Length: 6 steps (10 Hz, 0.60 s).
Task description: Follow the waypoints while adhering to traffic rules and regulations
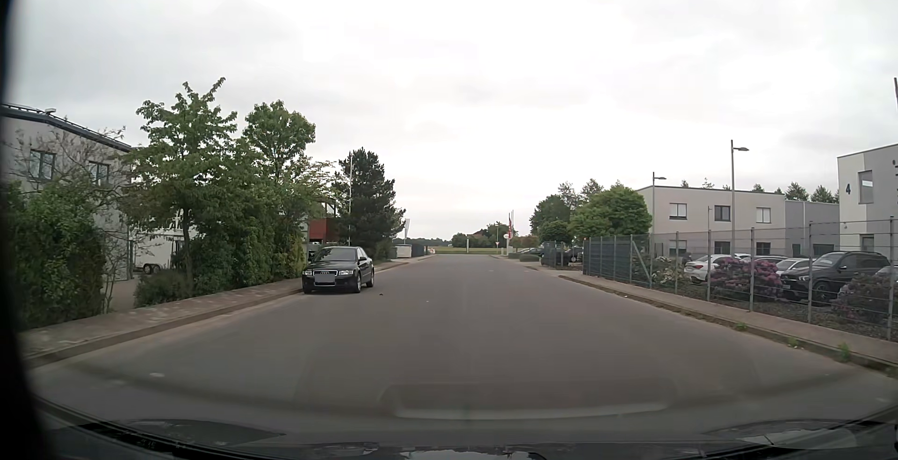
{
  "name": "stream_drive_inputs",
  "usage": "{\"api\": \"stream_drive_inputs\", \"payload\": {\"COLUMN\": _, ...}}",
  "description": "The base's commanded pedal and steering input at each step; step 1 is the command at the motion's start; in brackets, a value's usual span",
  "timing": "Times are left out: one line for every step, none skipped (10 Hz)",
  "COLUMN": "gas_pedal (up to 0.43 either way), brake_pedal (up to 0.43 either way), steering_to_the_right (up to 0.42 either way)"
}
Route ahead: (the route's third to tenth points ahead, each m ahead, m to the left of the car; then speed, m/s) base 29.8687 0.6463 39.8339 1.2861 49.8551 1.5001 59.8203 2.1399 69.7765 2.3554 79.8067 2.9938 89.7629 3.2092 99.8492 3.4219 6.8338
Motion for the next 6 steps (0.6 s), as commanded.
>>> {"api": "stream_drive_inputs", "payload": {"gas_pedal": 0.13, "brake_pedal": 0.0, "steering_to_the_right": 0.022}}
{"api": "stream_drive_inputs", "payload": {"gas_pedal": 0.13, "brake_pedal": 0.0, "steering_to_the_right": 0.023}}
{"api": "stream_drive_inputs", "payload": {"gas_pedal": 0.13, "brake_pedal": 0.0, "steering_to_the_right": 0.023}}
{"api": "stream_drive_inputs", "payload": {"gas_pedal": 0.138, "brake_pedal": 0.0, "steering_to_the_right": 0.023}}
{"api": "stream_drive_inputs", "payload": {"gas_pedal": 0.138, "brake_pedal": 0.0, "steering_to_the_right": 0.023}}
{"api": "stream_drive_inputs", "payload": {"gas_pedal": 0.138, "brake_pedal": 0.0, "steering_to_the_right": 0.022}}
